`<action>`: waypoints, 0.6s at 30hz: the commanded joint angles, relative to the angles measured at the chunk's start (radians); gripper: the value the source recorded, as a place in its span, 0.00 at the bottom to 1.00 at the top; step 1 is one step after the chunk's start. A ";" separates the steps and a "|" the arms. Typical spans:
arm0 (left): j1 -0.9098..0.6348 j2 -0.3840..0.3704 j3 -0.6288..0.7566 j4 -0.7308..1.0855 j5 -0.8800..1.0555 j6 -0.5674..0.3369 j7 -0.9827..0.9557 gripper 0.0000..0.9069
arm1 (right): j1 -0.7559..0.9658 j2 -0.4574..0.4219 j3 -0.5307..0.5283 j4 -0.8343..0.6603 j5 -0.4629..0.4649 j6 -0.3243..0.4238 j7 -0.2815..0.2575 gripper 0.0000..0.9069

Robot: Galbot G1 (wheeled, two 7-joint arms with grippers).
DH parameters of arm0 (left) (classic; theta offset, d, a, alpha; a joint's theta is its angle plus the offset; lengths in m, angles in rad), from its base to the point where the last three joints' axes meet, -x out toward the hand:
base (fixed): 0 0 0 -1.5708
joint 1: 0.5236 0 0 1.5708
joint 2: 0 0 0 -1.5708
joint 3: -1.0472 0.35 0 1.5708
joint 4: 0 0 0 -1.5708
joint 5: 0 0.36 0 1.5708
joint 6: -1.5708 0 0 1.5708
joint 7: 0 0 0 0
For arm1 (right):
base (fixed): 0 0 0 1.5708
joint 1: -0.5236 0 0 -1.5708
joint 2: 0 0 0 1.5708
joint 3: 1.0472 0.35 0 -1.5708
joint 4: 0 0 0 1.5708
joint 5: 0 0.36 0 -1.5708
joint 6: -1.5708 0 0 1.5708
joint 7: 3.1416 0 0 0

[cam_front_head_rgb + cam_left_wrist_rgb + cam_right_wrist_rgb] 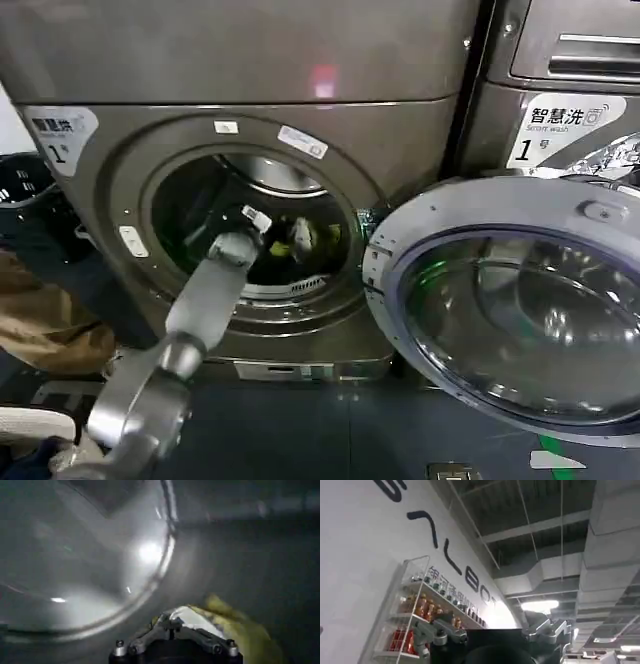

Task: Grasp the clothes from the dryer.

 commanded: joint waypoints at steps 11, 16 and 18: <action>0.287 -0.063 -0.180 -0.487 -0.274 -0.337 -0.372 0.00 | 0.010 0.006 -0.009 0.018 -0.039 -0.013 -0.017 1.00; 0.284 -0.068 -0.176 -0.483 -0.254 -0.324 -0.374 0.00 | 0.004 0.006 -0.003 0.008 -0.028 0.014 -0.012 1.00; 0.281 -0.066 -0.176 -0.480 -0.257 -0.322 -0.374 0.00 | 0.003 0.007 -0.001 0.009 -0.025 0.018 -0.011 1.00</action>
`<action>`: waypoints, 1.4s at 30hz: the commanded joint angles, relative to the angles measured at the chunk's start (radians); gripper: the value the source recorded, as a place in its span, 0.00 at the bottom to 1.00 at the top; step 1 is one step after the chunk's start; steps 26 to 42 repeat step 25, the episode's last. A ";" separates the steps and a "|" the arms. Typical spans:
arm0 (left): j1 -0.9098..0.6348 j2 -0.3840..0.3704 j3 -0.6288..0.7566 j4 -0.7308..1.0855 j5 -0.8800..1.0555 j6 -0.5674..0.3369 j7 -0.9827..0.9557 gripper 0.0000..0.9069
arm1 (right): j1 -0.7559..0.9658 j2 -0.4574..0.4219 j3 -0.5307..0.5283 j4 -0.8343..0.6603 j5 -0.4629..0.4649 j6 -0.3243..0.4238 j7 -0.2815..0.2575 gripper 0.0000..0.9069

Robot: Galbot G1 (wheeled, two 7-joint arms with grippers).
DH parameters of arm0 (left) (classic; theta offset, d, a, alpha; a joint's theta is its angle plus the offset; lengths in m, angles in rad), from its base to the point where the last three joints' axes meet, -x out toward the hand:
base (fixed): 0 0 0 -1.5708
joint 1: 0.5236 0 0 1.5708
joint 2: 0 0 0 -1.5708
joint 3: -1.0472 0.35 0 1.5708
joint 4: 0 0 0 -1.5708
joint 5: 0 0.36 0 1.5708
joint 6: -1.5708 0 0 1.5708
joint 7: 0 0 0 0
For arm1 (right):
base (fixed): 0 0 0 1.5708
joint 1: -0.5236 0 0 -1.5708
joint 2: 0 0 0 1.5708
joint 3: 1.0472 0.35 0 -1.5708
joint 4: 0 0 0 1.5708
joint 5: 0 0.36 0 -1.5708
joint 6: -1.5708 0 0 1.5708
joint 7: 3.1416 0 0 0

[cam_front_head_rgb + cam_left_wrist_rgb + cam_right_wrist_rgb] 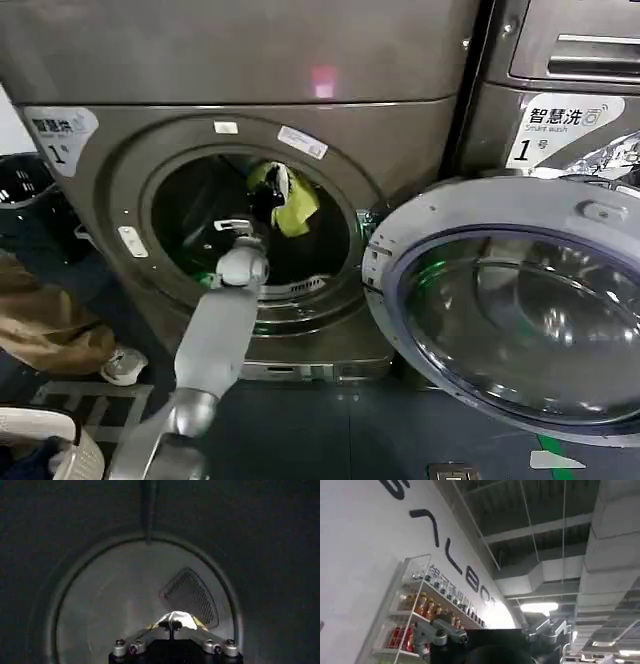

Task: Grasp the clothes from the dryer.

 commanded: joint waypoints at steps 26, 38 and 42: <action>0.066 0.024 -0.001 -0.060 -0.008 -0.021 -0.035 0.00 | -0.045 -0.014 0.075 -0.009 0.009 -0.018 -0.018 1.00; 0.066 0.024 -0.001 -0.060 -0.008 -0.021 -0.035 0.00 | -0.045 -0.014 0.075 -0.009 0.009 -0.018 -0.018 1.00; 0.066 0.024 -0.001 -0.060 -0.008 -0.021 -0.035 0.00 | -0.045 -0.014 0.075 -0.009 0.009 -0.018 -0.018 1.00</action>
